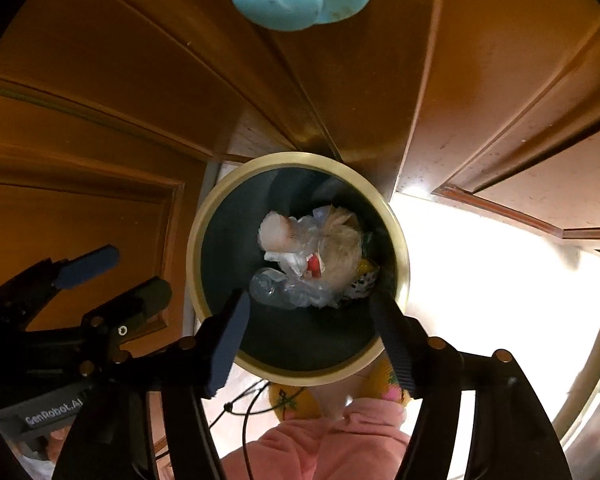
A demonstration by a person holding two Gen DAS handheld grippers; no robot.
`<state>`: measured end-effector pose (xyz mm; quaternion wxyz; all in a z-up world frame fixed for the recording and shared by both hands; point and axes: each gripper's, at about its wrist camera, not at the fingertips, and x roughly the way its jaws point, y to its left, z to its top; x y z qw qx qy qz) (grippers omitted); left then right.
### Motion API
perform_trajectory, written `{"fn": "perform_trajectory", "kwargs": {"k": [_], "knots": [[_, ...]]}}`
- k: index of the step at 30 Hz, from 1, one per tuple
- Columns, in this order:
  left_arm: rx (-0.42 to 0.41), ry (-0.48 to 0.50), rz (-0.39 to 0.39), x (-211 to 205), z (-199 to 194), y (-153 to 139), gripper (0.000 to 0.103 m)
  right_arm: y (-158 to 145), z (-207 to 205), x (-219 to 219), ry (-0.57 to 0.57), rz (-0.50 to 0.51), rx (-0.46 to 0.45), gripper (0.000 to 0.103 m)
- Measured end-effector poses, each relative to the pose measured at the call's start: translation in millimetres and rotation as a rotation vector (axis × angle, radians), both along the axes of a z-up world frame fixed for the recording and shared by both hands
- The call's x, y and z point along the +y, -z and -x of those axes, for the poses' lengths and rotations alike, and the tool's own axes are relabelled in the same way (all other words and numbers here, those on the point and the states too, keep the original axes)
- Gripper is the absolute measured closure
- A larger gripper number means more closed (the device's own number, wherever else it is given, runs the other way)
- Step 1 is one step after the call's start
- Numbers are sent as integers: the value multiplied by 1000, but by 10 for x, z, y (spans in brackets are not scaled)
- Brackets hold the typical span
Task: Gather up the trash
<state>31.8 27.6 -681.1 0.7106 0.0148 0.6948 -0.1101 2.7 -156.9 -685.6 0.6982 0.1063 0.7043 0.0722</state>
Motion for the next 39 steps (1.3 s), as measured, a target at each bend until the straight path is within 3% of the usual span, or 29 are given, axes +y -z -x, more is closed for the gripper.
{"fn": "perform_trajectory", "kwargs": {"k": [11, 18, 25, 39], "knots": [[-24, 2, -11, -102, 14, -187, 34, -205, 144, -25, 14, 4, -14, 34], [-41, -17, -7, -105, 42, -687, 34, -657, 258, -85, 61, -10, -35, 34], [-77, -39, 10, -88, 96, -1574, 34, -1647, 357, -12, 74, -37, -112, 34], [-321, -88, -6, -59, 247, -4015, 34, -4091, 539, 95, 82, -52, -319, 34]]}}
